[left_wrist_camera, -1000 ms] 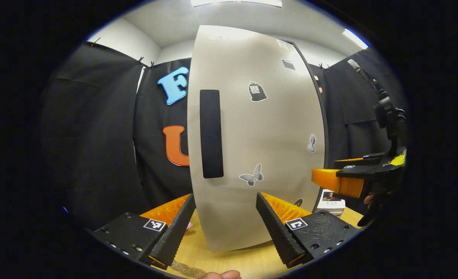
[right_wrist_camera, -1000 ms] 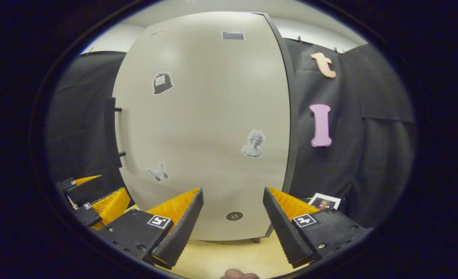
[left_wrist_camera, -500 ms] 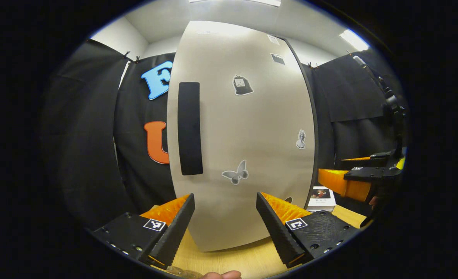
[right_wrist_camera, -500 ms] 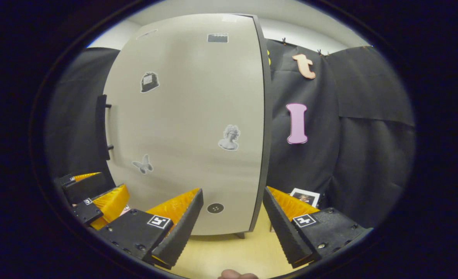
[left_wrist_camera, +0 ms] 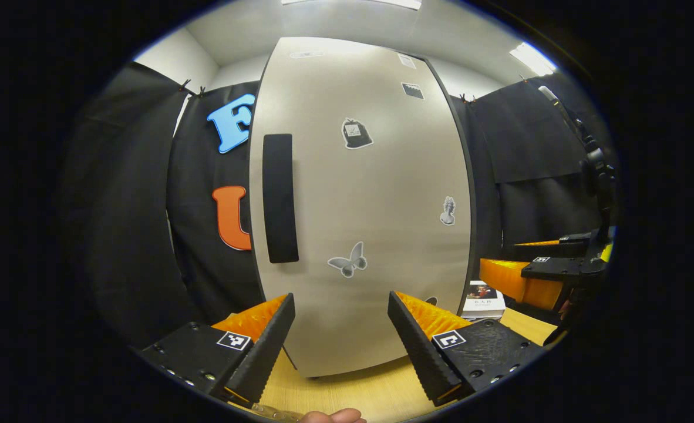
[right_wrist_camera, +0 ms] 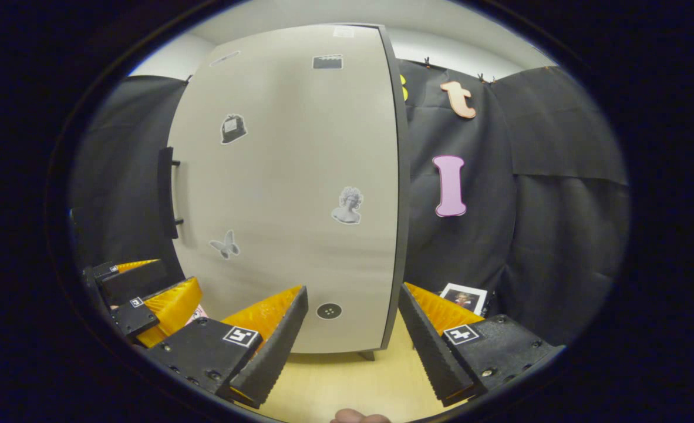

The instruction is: Open the cabinet door with the right hand, grasp the bottle in the cabinet with the left hand and place it on the coaster, then close the cabinet door with the right hand.

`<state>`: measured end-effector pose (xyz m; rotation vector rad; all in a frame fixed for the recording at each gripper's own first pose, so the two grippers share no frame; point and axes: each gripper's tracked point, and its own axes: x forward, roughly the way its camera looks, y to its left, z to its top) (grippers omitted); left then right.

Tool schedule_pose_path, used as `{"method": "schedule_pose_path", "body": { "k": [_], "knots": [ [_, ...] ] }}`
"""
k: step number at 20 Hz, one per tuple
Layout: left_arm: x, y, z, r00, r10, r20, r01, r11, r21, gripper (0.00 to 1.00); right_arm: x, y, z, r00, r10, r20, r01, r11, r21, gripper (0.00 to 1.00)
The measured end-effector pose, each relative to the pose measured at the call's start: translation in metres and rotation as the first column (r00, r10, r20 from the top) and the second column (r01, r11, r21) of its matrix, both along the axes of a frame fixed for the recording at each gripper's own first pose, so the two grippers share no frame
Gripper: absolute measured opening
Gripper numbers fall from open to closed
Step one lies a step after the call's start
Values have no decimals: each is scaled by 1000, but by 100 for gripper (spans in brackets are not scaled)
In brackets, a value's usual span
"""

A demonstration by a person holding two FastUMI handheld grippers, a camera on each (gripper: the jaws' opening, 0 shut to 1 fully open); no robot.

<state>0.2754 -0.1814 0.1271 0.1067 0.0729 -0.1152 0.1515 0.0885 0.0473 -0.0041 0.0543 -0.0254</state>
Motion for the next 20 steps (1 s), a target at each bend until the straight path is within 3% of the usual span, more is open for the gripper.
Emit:
{"method": "schedule_pose_path", "body": {
  "k": [2, 3, 5, 6, 10, 17, 20],
  "knots": [
    [2, -2, 1, 1000, 1, 10, -1, 1000, -1, 96, 0, -1, 1, 1000, 14, 8, -14, 1000, -6, 96],
    [3, -3, 0, 1000, 3, 7, -3, 1000, -2, 96, 0, -2, 2, 1000, 19, 9, -19, 1000, -9, 100],
    [2, -7, -3, 1000, 6, -6, -6, 1000, -9, 96, 2, -6, 3, 1000, 23, 13, -23, 1000, -14, 96],
    [1, -7, -4, 1000, 10, -11, -10, 1000, -23, 96, 5, -7, 2, 1000, 25, 13, -25, 1000, -16, 100],
    [6, 3, 3, 999, 53, 6, -53, 997, -61, 96, 8, -11, 4, 999, 45, 17, -45, 999, -17, 100],
    [11, 1, 9, 998, 50, 37, -47, 996, -78, 96, 12, -14, 2, 998, 57, 3, -57, 998, -8, 96],
    [13, 6, 7, 997, 68, 31, -65, 994, -85, 96, 14, -16, 0, 998, 63, -1, -63, 998, 0, 99]
  ]
}}
